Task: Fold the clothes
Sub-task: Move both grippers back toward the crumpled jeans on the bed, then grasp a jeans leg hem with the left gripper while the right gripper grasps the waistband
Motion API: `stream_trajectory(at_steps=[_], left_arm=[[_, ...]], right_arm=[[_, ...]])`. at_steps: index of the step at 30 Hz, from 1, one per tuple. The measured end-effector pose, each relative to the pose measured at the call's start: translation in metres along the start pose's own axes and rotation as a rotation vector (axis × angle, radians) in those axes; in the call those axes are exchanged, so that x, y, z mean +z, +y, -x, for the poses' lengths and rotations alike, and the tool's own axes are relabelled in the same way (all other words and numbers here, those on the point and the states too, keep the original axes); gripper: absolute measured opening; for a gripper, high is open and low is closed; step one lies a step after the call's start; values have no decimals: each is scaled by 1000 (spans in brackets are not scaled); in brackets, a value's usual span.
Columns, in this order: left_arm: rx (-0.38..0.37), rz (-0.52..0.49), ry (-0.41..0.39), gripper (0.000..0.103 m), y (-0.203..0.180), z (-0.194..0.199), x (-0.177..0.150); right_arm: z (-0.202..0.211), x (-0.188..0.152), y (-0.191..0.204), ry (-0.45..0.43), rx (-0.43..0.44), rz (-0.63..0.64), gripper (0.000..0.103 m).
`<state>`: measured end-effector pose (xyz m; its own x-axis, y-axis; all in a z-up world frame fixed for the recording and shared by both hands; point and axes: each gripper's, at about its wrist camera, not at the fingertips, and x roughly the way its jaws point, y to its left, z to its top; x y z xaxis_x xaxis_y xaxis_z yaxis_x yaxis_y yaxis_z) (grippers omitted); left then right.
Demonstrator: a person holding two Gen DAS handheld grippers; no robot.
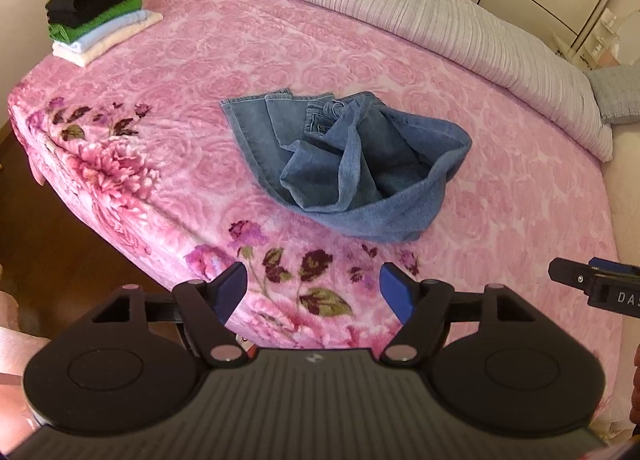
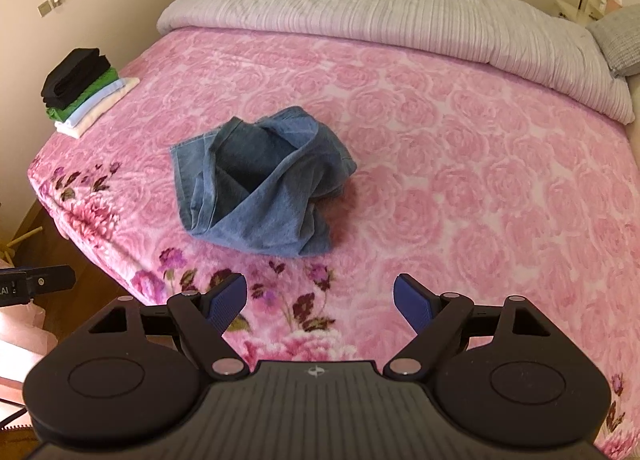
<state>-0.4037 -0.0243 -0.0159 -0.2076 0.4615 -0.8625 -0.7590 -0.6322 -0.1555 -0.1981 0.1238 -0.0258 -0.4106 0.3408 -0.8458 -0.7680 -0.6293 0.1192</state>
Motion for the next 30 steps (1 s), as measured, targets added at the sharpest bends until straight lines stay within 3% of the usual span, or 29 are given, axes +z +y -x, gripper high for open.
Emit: stream_trajectory(at_steps=[10, 18, 22, 30], left_arm=[[-54, 125, 145, 69, 64, -84, 57], [-69, 145, 255, 69, 125, -160, 131], [-92, 132, 304, 69, 145, -197, 157], [-107, 184, 417, 69, 156, -262, 161]], right_arm=[[-62, 48, 6, 61, -72, -54, 83], [-126, 107, 39, 133, -178, -63, 82], [-152, 140, 62, 113, -238, 18, 79], [-210, 171, 84, 138, -291, 207, 73]])
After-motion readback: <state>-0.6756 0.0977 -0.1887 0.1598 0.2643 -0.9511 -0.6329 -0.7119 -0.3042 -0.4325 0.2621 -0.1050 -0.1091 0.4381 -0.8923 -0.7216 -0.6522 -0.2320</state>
